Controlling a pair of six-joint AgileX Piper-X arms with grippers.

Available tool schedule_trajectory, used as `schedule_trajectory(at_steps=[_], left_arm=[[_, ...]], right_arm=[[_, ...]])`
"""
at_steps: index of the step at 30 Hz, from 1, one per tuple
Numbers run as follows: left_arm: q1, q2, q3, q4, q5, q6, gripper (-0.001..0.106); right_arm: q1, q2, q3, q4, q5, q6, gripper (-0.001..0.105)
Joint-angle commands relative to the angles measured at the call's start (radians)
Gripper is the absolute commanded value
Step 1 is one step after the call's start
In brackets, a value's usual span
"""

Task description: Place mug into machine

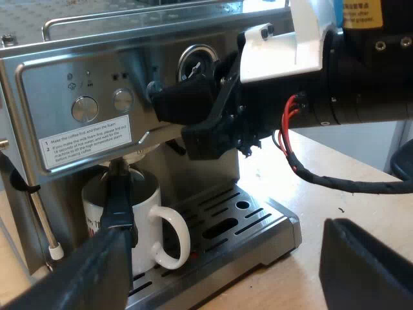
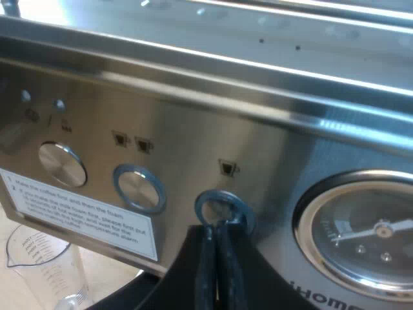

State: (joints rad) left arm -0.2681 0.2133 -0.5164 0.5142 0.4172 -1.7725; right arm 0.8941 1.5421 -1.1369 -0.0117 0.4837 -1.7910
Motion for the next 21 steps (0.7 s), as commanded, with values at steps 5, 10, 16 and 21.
schedule_trajectory(at_steps=[5,10,16,21], left_arm=[[-0.005,-0.004,-0.007,-0.012,0.013,0.0,0.064],[-0.005,-0.004,-0.012,-0.012,0.013,0.0,0.064],[-0.005,-0.004,-0.051,0.006,0.013,0.0,0.064],[-0.005,-0.004,-0.08,0.055,0.013,0.0,0.064]], right_arm=[[-0.007,-0.009,-0.012,-0.002,0.021,0.0,0.0],[0.033,-0.041,-0.012,0.073,0.021,0.0,0.0],[0.102,-0.111,-0.012,0.213,0.057,0.068,0.017],[0.143,-0.178,-0.012,0.321,0.03,0.114,0.073]])
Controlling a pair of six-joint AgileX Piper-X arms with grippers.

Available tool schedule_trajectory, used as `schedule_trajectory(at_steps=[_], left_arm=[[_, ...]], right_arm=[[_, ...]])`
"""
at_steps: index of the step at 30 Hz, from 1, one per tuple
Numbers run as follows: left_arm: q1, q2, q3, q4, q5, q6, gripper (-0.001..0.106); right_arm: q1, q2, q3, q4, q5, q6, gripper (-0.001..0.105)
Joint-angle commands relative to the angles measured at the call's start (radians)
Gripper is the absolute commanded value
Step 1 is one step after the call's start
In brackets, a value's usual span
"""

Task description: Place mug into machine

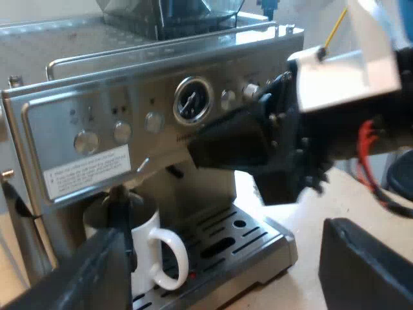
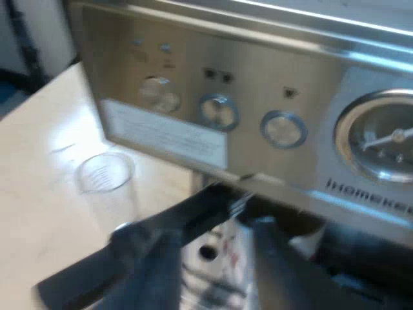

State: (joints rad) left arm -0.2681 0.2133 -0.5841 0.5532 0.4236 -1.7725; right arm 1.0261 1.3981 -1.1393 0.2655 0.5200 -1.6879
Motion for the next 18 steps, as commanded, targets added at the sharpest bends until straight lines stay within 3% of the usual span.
schedule_trajectory(at_steps=[1,4,11,18], left_arm=[[-0.005,-0.004,-0.016,0.022,0.006,0.0,0.064],[-0.005,-0.006,-0.019,0.025,0.006,-0.003,0.064],[-0.002,-0.006,-0.025,0.018,0.009,-0.003,0.064],[0.001,0.072,-0.054,0.018,-0.012,-0.042,0.064]], right_arm=[[0.017,-0.05,-0.009,0.078,-0.012,0.013,0.085],[0.022,-0.1,-0.009,0.184,-0.05,0.01,0.1],[-0.03,-0.194,-0.009,0.248,-0.067,-0.022,0.1],[-0.211,-0.278,-0.009,0.256,-0.197,-0.045,0.1]])
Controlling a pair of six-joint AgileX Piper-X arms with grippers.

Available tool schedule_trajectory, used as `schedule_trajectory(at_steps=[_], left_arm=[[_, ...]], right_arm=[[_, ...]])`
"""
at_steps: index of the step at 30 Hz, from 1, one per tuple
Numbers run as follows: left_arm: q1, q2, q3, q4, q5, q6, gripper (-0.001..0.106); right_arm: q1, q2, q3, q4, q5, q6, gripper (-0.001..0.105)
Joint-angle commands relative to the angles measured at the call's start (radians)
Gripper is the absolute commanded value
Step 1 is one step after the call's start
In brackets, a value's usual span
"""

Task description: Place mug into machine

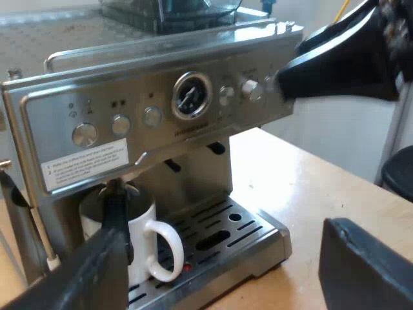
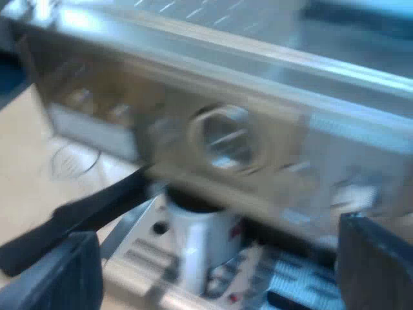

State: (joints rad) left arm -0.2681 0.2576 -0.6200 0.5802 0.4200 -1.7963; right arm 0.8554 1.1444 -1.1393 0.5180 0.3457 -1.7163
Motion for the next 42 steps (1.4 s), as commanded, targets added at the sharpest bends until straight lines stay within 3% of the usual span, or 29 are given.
schedule_trajectory(at_steps=[1,7,12,16,21,25,28,42], left_arm=[[0.001,0.055,-0.03,-0.009,-0.018,-0.018,0.064],[0.001,0.17,-0.1,-0.043,-0.08,-0.018,0.064],[0.001,0.232,-0.152,-0.072,-0.087,-0.018,0.064],[0.008,0.261,-0.169,-0.089,-0.119,-0.018,0.064],[0.092,0.268,-0.169,-0.09,-0.098,-0.018,0.064],[0.201,0.268,-0.178,-0.082,-0.01,-0.018,0.064],[0.258,0.251,-0.18,-0.065,0.041,-0.018,0.064],[0.223,-0.021,-0.18,0.15,0.041,-0.01,0.064]], right_arm=[[-0.07,-0.035,-0.009,0.012,-0.023,-0.017,0.1],[-0.266,-0.098,-0.003,0.11,-0.1,-0.037,0.1],[-0.411,-0.161,-0.003,0.173,-0.138,-0.078,0.1],[-0.563,-0.233,0.015,0.183,-0.232,-0.106,0.1],[-0.728,-0.331,0.072,0.183,-0.314,-0.106,0.1],[-0.864,-0.423,0.133,0.216,-0.371,-0.14,0.1],[-0.925,-0.489,0.168,0.236,-0.378,-0.159,0.1],[-0.96,-0.769,0.191,0.377,-0.394,-0.172,0.1]])
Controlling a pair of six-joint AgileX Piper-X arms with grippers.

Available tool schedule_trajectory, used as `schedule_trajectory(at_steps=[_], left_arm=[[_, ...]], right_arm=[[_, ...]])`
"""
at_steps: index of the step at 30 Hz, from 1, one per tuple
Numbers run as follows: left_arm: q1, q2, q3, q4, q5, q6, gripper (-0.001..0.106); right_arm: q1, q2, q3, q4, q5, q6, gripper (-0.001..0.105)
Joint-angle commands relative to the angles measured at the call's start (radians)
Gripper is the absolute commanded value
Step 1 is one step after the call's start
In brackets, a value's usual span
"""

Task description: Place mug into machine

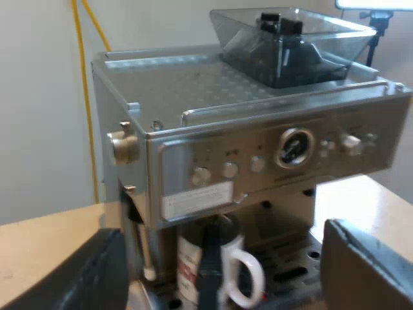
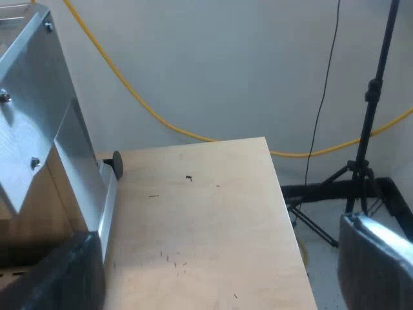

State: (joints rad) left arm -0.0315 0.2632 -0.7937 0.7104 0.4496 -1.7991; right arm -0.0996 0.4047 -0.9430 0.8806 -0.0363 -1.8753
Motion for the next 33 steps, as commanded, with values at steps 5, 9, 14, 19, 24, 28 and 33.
schedule_trajectory(at_steps=[5,9,14,19,24,28,33], left_arm=[[-0.035,-0.125,-0.006,0.108,-0.007,-0.007,0.064],[-0.035,-0.21,-0.006,0.174,-0.074,0.007,0.064],[-0.035,-0.301,-0.006,0.239,-0.141,0.02,0.064],[-0.035,-0.415,-0.006,0.353,-0.174,0.025,0.064],[-0.031,-0.417,-0.015,0.446,-0.202,0.031,0.064],[-0.029,-0.417,-0.015,0.444,-0.252,0.03,0.064],[-0.029,-0.417,0.01,0.444,-0.323,0.03,0.064]], right_arm=[[-0.005,-0.114,-0.005,0.05,-0.014,-0.014,0.1],[-0.005,-0.185,-0.005,0.088,-0.014,-0.014,0.1],[-0.005,-0.261,-0.005,0.141,-0.014,-0.014,0.1],[-0.005,-0.366,0.028,0.157,-0.014,-0.014,0.1],[-0.005,-0.46,0.088,0.162,-0.014,-0.01,0.1],[-0.001,-0.46,0.118,0.216,-0.048,-0.008,0.1],[-0.001,-0.46,0.164,0.216,-0.098,-0.008,0.1]])
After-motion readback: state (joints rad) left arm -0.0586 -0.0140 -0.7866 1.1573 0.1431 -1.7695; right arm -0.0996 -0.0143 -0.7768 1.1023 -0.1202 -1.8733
